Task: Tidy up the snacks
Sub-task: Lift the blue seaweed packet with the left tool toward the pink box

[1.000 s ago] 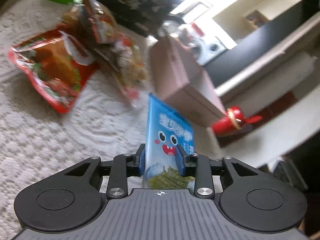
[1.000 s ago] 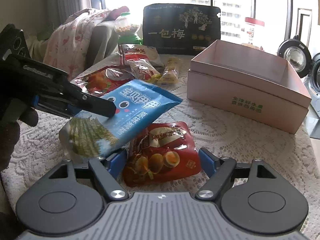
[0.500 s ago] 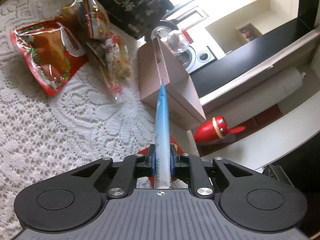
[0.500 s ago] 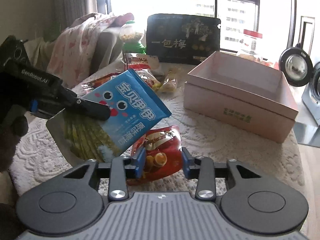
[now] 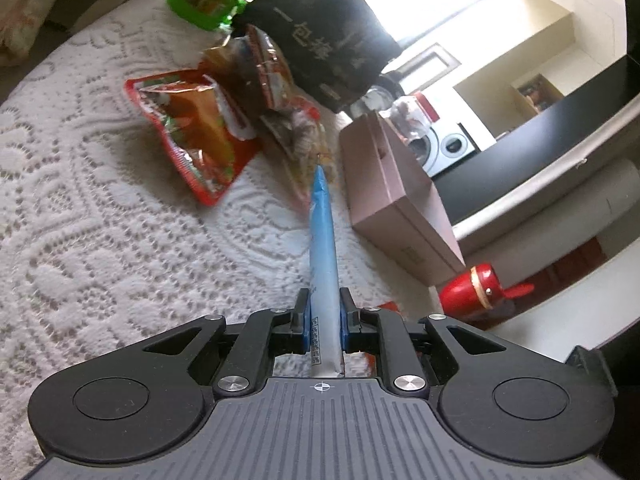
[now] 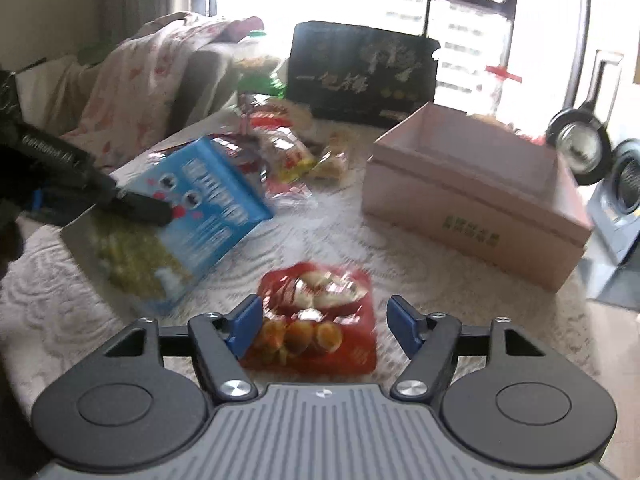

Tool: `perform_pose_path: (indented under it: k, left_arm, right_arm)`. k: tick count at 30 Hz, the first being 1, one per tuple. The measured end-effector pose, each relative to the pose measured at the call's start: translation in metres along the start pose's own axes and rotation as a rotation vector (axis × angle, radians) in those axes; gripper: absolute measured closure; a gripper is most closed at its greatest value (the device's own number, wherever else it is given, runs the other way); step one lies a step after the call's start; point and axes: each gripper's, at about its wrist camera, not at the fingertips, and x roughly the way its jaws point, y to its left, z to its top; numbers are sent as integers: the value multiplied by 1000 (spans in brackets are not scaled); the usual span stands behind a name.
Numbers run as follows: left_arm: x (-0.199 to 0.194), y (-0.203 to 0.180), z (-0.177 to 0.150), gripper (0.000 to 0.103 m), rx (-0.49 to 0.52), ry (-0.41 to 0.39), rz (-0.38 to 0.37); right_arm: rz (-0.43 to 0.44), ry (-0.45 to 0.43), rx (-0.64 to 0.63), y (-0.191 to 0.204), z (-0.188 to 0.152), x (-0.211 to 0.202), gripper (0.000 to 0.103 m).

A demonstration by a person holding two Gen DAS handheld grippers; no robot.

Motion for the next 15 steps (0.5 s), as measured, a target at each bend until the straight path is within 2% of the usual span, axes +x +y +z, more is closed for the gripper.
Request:
perform_pose_path:
  k: [3,8,10,15]
  left_arm:
    - [0,2,-2,86,0,2,-8]
    - [1,5,-3,86,4,1,-11]
    - [0,5,-4,86,7,1,-11]
    - [-3,5,-9,86,5,6,-29]
  right_arm:
    - [24,-5,-11,1,2,-4,32]
    - [92,89,79,-4,-2,19,27]
    - [72,70,104,-2,-3,22,25]
    - [33,63,41,9,-2,22,26]
